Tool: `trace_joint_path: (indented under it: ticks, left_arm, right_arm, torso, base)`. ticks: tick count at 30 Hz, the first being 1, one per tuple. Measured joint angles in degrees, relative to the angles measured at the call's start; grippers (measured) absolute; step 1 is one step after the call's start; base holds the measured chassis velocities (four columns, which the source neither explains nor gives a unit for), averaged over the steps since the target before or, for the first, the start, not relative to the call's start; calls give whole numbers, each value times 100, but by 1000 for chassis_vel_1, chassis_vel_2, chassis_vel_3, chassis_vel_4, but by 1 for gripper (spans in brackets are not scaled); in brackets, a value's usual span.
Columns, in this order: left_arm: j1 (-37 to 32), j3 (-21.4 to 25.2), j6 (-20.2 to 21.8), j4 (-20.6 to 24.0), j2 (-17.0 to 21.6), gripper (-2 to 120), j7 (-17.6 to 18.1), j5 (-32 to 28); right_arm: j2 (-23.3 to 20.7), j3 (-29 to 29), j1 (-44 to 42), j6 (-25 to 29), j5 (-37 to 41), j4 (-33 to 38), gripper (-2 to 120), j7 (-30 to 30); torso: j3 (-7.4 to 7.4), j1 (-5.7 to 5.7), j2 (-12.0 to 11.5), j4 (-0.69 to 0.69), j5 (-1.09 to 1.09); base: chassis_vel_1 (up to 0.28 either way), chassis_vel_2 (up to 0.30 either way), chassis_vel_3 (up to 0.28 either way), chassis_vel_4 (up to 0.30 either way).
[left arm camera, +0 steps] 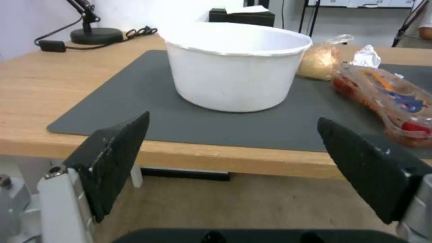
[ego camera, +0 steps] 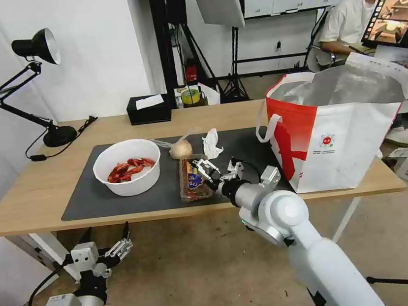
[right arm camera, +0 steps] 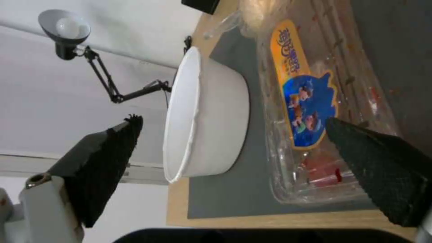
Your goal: Pick up the trash from the table and place it into the takeout bag.
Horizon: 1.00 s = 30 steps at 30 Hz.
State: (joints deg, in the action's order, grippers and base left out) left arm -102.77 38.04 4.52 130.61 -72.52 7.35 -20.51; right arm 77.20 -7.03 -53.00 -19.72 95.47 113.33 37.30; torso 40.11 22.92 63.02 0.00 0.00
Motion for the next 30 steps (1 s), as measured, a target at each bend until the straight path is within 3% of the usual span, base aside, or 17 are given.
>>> trace_joint_path:
  ticks: [5,15,17,21,30]
  left_arm:
    - [-7,-7,0,6,-16,100,-1,6]
    - [-20,12,-14,89,-57,100,-1,3]
    - [-20,9,-15,99,-89,100,-7,4]
    - [-27,-5,-16,116,-117,100,-19,15]
    - [-49,-6,-19,136,-128,100,-47,25]
  right_arm:
    - [-92,-38,40,5,22,11,100,-159]
    - [-1140,397,1273,-696,-2801,-535,99,-2468]
    - [-1344,712,1793,-705,-3692,-911,89,-3145]
    - [-1367,1073,2259,-708,-4557,-1378,76,-3566]
    - [-1217,1524,2681,-717,-5567,-2093,49,-4166]
  torso:
    - [0,0,0,0,1]
    - [0,0,0,0,1]
    - [0,0,0,0,0]
    - [0,0,0,0,0]
    - [1,0,0,0,0]
  base:
    - [0,0,0,0]
    - [0,0,0,0]
    - [0,0,0,0]
    - [0,0,0,0]
    - [0,0,0,0]
